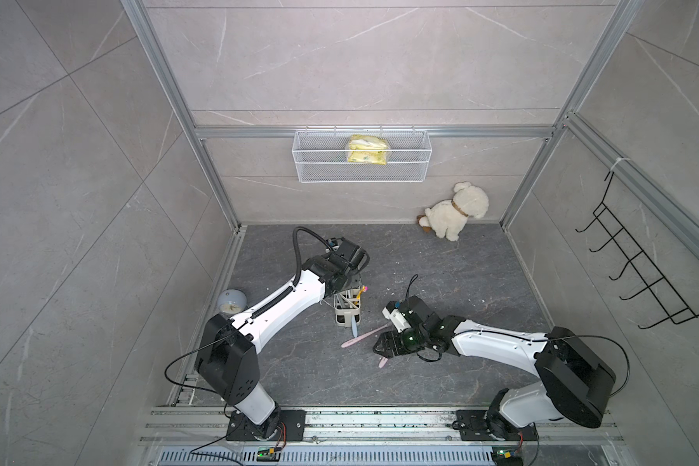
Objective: Place the toothbrush into the toothbrush holder
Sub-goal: Adjust the toothbrush at the toothbrush holder.
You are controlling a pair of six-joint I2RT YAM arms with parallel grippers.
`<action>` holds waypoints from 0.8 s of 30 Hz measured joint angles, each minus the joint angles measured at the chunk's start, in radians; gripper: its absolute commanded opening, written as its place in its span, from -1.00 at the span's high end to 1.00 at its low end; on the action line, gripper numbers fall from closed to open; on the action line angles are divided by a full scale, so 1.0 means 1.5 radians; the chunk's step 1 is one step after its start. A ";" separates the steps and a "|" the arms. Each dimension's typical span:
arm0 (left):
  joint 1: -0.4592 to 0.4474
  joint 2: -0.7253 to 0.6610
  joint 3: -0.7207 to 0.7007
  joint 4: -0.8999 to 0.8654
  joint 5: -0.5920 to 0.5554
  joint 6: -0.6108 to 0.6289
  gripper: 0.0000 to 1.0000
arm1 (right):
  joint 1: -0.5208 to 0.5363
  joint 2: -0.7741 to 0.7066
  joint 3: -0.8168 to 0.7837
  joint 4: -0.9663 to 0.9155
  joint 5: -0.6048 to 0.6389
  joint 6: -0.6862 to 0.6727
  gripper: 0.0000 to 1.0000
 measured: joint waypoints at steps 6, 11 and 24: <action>-0.003 0.028 0.007 0.000 0.001 0.000 0.15 | 0.000 0.003 -0.004 0.003 0.000 0.000 -0.56; -0.004 0.050 0.017 0.000 -0.001 0.000 0.13 | 0.000 0.003 -0.008 0.004 0.000 0.000 -0.56; -0.009 0.091 0.044 -0.012 -0.013 0.007 0.60 | 0.000 0.005 -0.013 0.004 0.001 0.000 -0.56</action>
